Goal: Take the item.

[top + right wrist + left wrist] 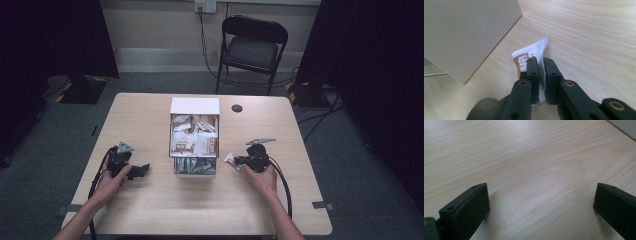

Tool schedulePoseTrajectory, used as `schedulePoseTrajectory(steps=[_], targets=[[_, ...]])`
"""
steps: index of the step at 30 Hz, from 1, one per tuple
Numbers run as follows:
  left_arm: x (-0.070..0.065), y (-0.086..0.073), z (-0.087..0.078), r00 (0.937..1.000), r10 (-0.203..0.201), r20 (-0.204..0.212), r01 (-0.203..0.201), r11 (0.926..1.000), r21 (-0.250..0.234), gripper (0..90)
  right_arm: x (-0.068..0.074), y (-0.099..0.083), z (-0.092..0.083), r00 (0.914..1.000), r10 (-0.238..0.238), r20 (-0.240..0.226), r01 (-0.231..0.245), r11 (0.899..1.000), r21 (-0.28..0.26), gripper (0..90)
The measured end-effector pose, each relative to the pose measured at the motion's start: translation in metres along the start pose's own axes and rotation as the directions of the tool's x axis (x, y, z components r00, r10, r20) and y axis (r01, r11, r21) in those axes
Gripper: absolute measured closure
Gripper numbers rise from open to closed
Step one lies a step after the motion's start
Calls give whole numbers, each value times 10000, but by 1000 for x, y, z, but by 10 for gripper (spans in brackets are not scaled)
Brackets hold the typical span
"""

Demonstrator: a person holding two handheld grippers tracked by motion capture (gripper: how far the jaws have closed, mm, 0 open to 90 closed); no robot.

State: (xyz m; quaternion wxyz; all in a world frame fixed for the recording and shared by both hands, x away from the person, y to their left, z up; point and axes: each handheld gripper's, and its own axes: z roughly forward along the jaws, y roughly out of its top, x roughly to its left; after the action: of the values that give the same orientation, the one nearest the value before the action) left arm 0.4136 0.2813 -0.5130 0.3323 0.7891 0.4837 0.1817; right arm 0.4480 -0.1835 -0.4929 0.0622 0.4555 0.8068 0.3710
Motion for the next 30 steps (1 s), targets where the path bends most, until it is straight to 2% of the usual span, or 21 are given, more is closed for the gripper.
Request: schedulePoseTrajectory(steps=[10,13,15,18,20,23,28,30], targets=[[0,0,0,10000,-12,8,12,10000,2,0,-2,1,-1,9990,150,424,-145,9998,-126,684],[0,0,0,10000,-9,4,9,10000,-4,0,-4,0,-2,9970,327,708,-316,9994,-169,559],[0,0,0,10000,-14,8,14,10000,-4,0,-5,0,-3,9969,446,644,-429,9987,-270,538],[0,0,0,10000,2,-2,-2,10000,-1,0,-5,1,-4,9981,371,488,-347,9982,-499,466],[0,0,0,10000,3,0,-3,10000,-1,0,-5,1,-4,9980,357,516,-327,9979,-566,387],[0,0,0,10000,-14,8,14,10000,0,0,-5,1,-2,9969,448,641,-417,9979,-499,315],[0,0,0,10000,-8,7,8,10000,-2,0,-5,2,-5,9966,476,679,-427,9966,-710,264],[0,0,0,10000,4,0,-4,10000,1,0,-4,3,-8,9952,416,884,-353,9968,-717,238]])
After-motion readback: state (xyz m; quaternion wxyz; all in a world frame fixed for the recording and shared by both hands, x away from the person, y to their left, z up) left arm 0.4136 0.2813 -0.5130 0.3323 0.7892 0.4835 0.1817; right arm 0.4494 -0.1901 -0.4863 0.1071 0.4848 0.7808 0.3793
